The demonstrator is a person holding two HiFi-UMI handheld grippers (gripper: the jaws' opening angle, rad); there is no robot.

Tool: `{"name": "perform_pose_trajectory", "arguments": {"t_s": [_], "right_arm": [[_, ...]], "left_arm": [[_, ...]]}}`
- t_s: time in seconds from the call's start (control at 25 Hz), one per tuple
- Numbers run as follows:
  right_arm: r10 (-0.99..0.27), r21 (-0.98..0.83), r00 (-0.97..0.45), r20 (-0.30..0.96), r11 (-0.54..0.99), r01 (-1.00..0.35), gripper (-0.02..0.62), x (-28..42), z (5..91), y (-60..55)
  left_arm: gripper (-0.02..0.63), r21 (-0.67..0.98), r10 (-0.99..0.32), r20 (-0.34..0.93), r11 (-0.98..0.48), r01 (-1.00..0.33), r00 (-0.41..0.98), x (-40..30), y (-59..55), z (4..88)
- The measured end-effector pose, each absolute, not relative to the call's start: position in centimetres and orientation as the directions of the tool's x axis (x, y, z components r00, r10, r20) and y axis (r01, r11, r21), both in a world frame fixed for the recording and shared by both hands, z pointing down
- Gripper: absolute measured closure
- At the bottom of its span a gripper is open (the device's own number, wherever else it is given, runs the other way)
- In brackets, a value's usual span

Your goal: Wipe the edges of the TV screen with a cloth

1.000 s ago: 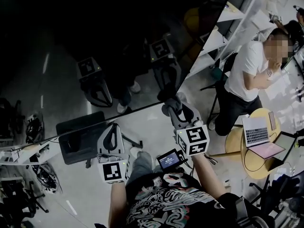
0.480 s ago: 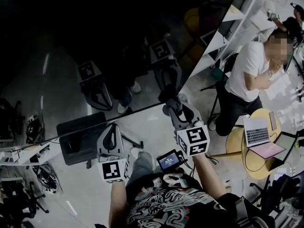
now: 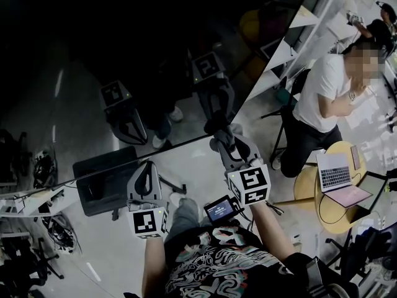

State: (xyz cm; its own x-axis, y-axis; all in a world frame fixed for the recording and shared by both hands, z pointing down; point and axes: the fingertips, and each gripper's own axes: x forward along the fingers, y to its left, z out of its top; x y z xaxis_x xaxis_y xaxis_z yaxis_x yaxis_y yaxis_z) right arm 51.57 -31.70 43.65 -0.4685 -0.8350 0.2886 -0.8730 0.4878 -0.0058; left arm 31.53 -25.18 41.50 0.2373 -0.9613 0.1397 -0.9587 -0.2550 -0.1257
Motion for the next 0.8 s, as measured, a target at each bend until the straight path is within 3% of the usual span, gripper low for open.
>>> {"name": "perform_pose_trajectory", "arguments": {"t_s": [0.8], "right_arm": [[-0.788, -0.021, -0.547, 0.283, 0.565, -0.825, 0.454, 49.0, 43.6, -31.0]], "left_arm": [[0.584, -0.114, -0.964, 0.137, -0.245, -0.963, 0.229, 31.4, -25.0, 41.6]]}}
